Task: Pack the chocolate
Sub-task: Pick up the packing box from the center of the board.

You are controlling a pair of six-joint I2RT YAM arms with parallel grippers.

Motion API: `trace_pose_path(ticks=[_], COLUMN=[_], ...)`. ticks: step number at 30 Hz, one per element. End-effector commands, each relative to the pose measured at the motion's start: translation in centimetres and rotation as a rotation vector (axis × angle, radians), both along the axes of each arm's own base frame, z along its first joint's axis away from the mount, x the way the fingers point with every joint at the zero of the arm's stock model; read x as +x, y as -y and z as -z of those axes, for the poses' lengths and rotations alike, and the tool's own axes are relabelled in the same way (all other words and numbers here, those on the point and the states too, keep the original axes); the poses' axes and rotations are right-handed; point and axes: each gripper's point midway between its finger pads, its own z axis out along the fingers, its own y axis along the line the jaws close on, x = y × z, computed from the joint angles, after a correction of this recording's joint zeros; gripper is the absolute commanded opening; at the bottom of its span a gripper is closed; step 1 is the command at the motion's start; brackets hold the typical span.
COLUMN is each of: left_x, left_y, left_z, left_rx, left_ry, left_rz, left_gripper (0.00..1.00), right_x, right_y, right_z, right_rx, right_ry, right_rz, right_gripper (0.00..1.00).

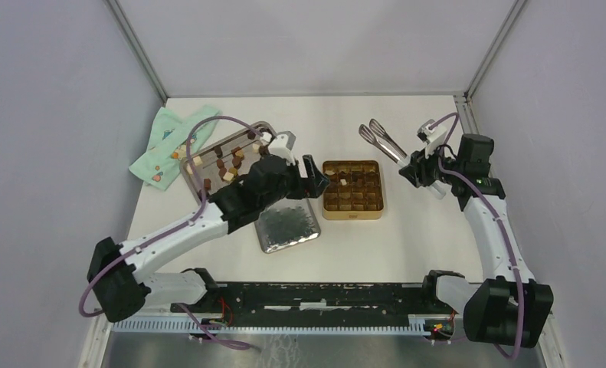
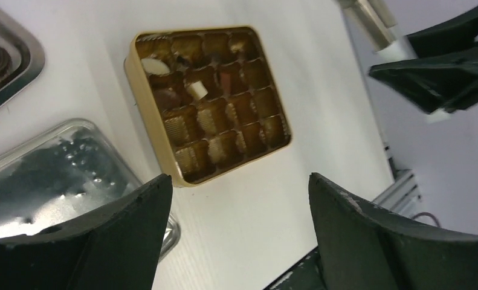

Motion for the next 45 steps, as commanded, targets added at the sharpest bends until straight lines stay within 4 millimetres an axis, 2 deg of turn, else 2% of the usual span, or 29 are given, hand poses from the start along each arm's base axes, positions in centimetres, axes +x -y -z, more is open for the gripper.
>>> trace_pose_path(ticks=[1, 5, 8, 11, 16, 24, 28, 31, 35, 37, 41, 45], left_x=[3.1, 6.1, 8.0, 9.5, 11.0, 11.4, 11.8, 12.2, 12.6, 13.0, 13.3, 12.7], left_y=[0.7, 1.7, 2.1, 2.4, 2.4, 3.1, 3.5, 3.7, 3.8, 3.7, 3.4, 2.8], left_z=[2.4, 7.7, 10.4, 11.9, 13.6, 16.7, 17.6, 17.9, 17.7, 17.1, 14.1, 10.0], left_rx=[0.106, 0.293, 0.394, 0.455, 0.549, 0.606, 0.617, 0.621, 0.627, 0.630, 0.583, 0.504], left_ry=[0.009, -0.079, -0.120, -0.144, -0.162, -0.212, -0.226, -0.232, -0.225, -0.210, -0.144, -0.022], left_rz=[-0.054, -0.101, -0.138, -0.165, -0.196, -0.167, -0.162, -0.161, -0.165, -0.180, -0.223, -0.280], left_gripper=[0.82, 0.56, 0.43, 0.31, 0.31, 0.33, 0.32, 0.26, 0.06, 0.02, 0.02, 0.02], right_x=[0.7, 0.4, 0.2, 0.2, 0.2, 0.1, 0.1, 0.1, 0.1, 0.1, 0.4, 1.2], right_y=[-0.7, -0.2, 0.0, 0.1, 0.2, 0.1, 0.2, 0.3, 0.3, 0.3, 1.0, 3.3], right_z=[-1.4, -1.0, -0.6, -0.5, -0.5, -0.5, -0.4, -0.4, -0.4, -0.4, -0.7, -1.0], right_rx=[0.066, 0.046, 0.040, 0.036, 0.029, 0.028, 0.026, 0.023, 0.022, 0.021, 0.002, -0.035], right_ry=[0.075, 0.097, 0.096, 0.096, 0.102, 0.103, 0.099, 0.102, 0.100, 0.100, 0.116, 0.131], right_rz=[-0.006, 0.025, 0.034, 0.035, 0.038, 0.037, 0.039, 0.041, 0.041, 0.042, 0.079, 0.205], right_gripper=[0.45, 0.45, 0.45, 0.45, 0.45, 0.45, 0.46, 0.46, 0.45, 0.46, 0.46, 0.45])
